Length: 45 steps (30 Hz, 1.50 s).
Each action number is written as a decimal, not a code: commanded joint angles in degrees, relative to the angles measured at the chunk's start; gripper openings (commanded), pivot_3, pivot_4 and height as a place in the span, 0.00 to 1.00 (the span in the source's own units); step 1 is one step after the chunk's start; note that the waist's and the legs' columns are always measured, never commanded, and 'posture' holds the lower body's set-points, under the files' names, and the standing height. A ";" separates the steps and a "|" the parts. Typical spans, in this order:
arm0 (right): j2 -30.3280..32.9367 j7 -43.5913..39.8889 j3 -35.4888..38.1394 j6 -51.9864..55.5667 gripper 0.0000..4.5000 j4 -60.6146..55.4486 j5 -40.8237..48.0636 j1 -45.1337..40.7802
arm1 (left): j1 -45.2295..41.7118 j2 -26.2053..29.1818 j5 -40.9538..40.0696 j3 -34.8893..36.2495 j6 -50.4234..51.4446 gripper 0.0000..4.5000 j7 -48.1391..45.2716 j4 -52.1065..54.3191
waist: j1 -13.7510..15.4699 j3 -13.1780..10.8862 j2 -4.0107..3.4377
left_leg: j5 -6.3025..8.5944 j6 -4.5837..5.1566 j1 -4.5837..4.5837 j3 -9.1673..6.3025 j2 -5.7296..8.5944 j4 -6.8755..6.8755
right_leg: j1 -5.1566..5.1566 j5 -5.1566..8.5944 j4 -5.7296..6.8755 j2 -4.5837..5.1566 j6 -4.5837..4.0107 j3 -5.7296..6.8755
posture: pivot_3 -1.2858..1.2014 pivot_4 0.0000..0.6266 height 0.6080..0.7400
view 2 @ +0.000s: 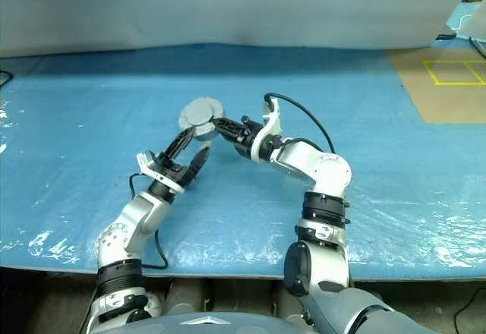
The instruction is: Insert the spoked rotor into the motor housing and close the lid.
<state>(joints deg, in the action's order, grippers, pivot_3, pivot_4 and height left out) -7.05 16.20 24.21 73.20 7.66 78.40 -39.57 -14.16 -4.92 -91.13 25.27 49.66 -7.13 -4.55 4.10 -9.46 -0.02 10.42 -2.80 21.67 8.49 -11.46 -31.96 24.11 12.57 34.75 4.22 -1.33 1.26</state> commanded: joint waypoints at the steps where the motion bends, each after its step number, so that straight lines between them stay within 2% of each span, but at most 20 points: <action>1: -5.35 0.20 -4.26 0.08 0.25 -2.52 6.15 0.66 | -2.94 -0.29 -3.53 -1.47 -0.32 1.00 0.00 3.10 | 0.00 0.00 0.00 | 0.00 0.00 0.00 0.00 0.00 -0.01 | 0.00 0.00 0.00 0.00 0.00 0.00 | 0.52 0.24 1.00; 8: -3.05 -0.08 -5.99 -3.74 0.25 -1.08 7.51 0.69 | -1.03 -0.34 -6.25 -3.34 -1.28 1.00 1.61 6.75 | -0.03 0.00 0.01 | 0.00 0.00 0.07 -0.02 -0.03 -0.06 | 0.01 -0.01 0.00 -0.01 0.00 0.04 | 0.52 0.24 1.00; 15: -2.16 0.79 -8.13 -4.51 0.25 -2.60 10.13 2.57 | -1.41 -0.83 -3.23 -3.61 -6.70 1.00 2.63 6.05 | -0.02 -0.01 0.02 | 0.00 0.00 0.12 -0.05 -0.04 -0.21 | 0.00 -0.06 0.03 -0.01 0.08 0.05 | 0.52 0.24 1.00; 22: -0.59 2.94 -9.95 -5.64 0.25 -4.71 14.35 4.49 | -2.51 -0.02 -1.10 -4.15 -7.85 1.00 2.31 2.57 | -0.02 -0.01 0.03 | 0.00 0.00 0.13 -0.05 -0.04 -0.24 | 0.00 -0.07 0.04 -0.01 0.09 0.05 | 0.52 0.24 1.00; 25: 0.54 3.12 -10.57 -6.30 0.25 -5.24 14.83 5.01 | -3.16 0.06 0.31 -3.75 -8.68 0.87 2.45 0.85 | 0.01 -0.01 0.05 | 0.00 0.00 0.14 -0.06 -0.04 -0.24 | 0.00 -0.08 0.03 -0.01 0.11 0.05 | 0.52 0.24 1.00; 29: 2.33 1.13 -11.52 -7.18 0.25 -6.66 13.55 5.51 | -3.47 1.03 1.78 -3.03 -8.94 0.57 1.55 -0.96 | 0.05 -0.01 0.06 | 0.00 0.00 0.15 -0.08 -0.03 -0.28 | 0.00 -0.10 0.05 0.00 0.15 0.06 | 0.52 0.24 1.00; 30: 3.26 -0.43 -12.06 -7.16 0.25 -7.67 12.48 5.73 | -3.59 1.49 2.67 -2.93 -9.23 0.52 1.28 -1.67 | 0.07 -0.01 0.06 | 0.00 0.00 0.17 -0.08 -0.03 -0.30 | 0.00 -0.11 0.04 0.00 0.16 0.06 | 0.52 0.24 1.00; 32: 5.00 -3.30 -12.96 -7.30 0.25 -9.90 10.94 6.46 | -4.01 2.24 4.12 -2.75 -9.74 0.52 0.66 -3.13 | 0.12 -0.02 0.07 | 0.00 0.00 0.18 -0.08 -0.03 -0.30 | 0.00 -0.12 0.04 0.00 0.17 0.06 | 0.52 0.24 1.00; 35: 11.85 -11.06 -17.74 -8.57 0.25 -14.90 1.09 8.77 | -4.72 3.42 5.59 -2.55 -10.33 0.52 -0.21 -5.04 | 0.42 -0.01 0.07 | 0.00 0.00 0.20 -0.09 -0.03 -0.34 | -0.01 -0.13 0.04 0.00 0.19 0.07 | 0.52 0.24 1.00; 37: 20.08 -19.62 -25.38 -12.13 0.42 -20.03 -10.56 12.10 | -5.68 4.65 7.11 -2.13 -11.27 0.52 -1.08 -7.20 | 0.77 -0.01 0.09 | 0.00 0.00 0.22 -0.10 0.01 -0.37 | -0.02 -0.16 0.02 0.02 0.24 0.07 | 0.52 0.24 1.00; 39: 26.06 -25.93 -30.57 -15.72 0.57 -23.06 -18.36 15.47 | -7.11 5.95 9.36 -1.54 -12.73 0.52 -1.77 -9.82 | 0.87 0.02 0.15 | 0.00 0.00 0.12 -0.13 0.00 -0.38 | -0.13 -0.19 -0.02 0.02 0.30 0.09 | 0.52 0.24 1.00; 44: 31.45 -33.63 -34.83 -27.93 0.98 -25.92 -32.93 23.86 | -14.07 9.97 16.48 0.77 -17.23 0.52 -3.88 -19.88 | 1.19 0.00 0.18 | 0.00 0.01 0.01 -0.16 -0.09 -0.43 | -0.15 -0.03 0.04 -0.09 0.68 0.06 | 0.52 0.24 1.00; 45: 31.64 -34.62 -35.06 -29.61 1.00 -26.05 -34.76 25.21 | -16.24 10.91 18.03 1.22 -18.11 0.52 -4.55 -22.88 | 1.31 -0.01 0.19 | 0.00 0.01 0.03 -0.16 -0.08 -0.53 | -0.17 -0.08 0.04 -0.08 0.73 0.05 | 0.52 0.24 1.00</action>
<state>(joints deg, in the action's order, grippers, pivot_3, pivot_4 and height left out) 24.09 -15.80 -10.51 48.03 -15.14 47.11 -15.08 -26.96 4.68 -74.96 25.51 33.18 -9.05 -25.35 5.42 -9.46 0.17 10.42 -2.78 21.74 8.33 -11.53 -32.56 23.94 12.45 34.78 4.17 -0.57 1.30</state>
